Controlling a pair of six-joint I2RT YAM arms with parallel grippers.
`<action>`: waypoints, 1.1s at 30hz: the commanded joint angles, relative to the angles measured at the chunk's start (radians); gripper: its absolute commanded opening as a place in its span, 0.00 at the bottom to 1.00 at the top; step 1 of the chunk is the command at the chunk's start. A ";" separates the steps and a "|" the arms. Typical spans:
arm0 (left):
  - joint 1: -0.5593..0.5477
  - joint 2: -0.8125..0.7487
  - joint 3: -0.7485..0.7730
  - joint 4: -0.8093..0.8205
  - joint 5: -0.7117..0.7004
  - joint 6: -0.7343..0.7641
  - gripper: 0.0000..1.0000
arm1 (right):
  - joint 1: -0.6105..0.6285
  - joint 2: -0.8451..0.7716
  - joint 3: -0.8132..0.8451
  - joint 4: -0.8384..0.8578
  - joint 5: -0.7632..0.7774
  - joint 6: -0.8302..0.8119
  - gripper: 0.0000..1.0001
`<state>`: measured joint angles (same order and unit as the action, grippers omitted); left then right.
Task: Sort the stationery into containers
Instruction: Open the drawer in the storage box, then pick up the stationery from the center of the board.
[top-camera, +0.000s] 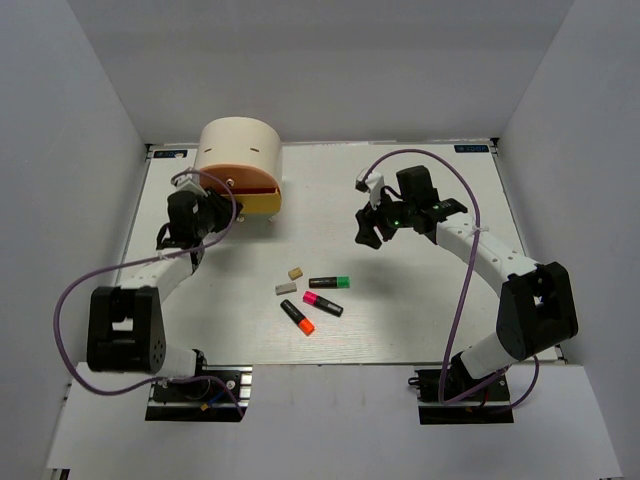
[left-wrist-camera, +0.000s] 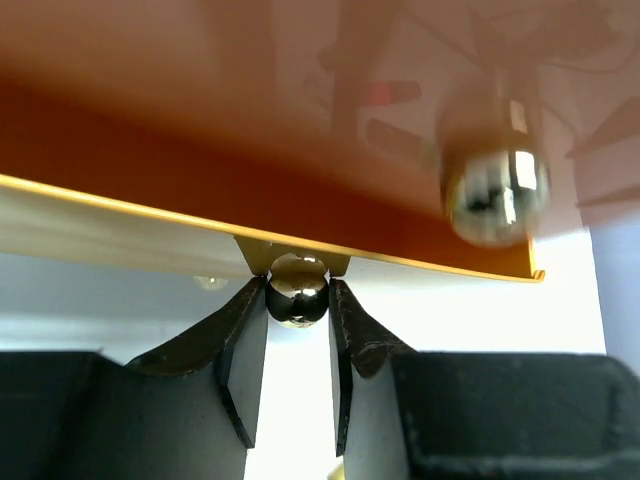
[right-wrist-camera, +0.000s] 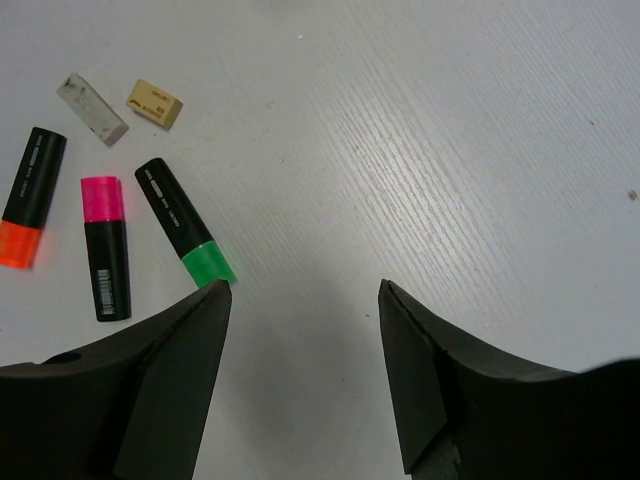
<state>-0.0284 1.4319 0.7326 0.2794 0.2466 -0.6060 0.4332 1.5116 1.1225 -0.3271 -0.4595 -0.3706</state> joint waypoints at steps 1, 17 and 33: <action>-0.007 -0.125 -0.110 -0.057 0.019 0.012 0.24 | -0.002 -0.005 0.008 0.010 -0.060 -0.030 0.67; -0.007 -0.260 -0.121 -0.190 -0.010 0.031 0.77 | 0.018 0.032 0.026 -0.012 -0.298 -0.230 0.75; -0.007 -0.682 -0.162 -0.715 0.005 0.063 0.18 | 0.240 0.392 0.306 -0.133 -0.340 -0.680 0.43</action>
<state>-0.0303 0.7967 0.5999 -0.2592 0.2264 -0.5449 0.6453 1.8786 1.3560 -0.4217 -0.8116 -0.9585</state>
